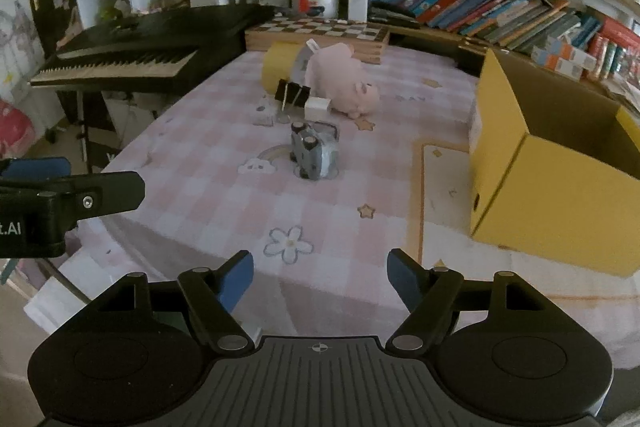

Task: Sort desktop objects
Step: 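Grasp the grey toy car with the right tool while the left tool approaches the small white box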

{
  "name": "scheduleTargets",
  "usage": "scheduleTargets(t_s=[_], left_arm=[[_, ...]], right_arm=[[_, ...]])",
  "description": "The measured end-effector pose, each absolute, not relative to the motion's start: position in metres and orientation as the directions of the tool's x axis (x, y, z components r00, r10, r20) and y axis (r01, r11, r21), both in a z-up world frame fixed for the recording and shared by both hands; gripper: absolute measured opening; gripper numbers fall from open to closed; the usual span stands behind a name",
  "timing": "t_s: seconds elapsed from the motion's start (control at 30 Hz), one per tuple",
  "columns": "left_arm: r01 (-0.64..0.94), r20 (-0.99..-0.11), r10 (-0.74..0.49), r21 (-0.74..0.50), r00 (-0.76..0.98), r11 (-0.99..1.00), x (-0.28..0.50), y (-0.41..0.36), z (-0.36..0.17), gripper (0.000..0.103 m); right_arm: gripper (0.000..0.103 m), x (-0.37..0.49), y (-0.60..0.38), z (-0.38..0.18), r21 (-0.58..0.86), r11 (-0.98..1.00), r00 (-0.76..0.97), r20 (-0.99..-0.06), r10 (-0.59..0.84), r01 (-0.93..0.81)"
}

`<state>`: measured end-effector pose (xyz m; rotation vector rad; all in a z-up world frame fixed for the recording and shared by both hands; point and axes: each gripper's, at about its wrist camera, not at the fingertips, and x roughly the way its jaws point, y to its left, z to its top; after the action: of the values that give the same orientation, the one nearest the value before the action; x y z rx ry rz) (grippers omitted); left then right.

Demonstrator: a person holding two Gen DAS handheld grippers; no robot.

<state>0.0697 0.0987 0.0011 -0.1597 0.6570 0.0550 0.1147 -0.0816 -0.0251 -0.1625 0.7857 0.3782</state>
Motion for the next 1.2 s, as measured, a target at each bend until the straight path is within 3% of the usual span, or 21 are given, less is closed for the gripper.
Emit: scheduleTargets(t_s=[1.2], left_arm=[[-0.227, -0.692, 0.100, -0.095, 0.715, 0.969, 0.203, 0.118, -0.010, 0.100]], right_arm=[[0.085, 0.263, -0.038, -0.064, -0.006, 0.826, 0.525, -0.774, 0.353, -0.564]])
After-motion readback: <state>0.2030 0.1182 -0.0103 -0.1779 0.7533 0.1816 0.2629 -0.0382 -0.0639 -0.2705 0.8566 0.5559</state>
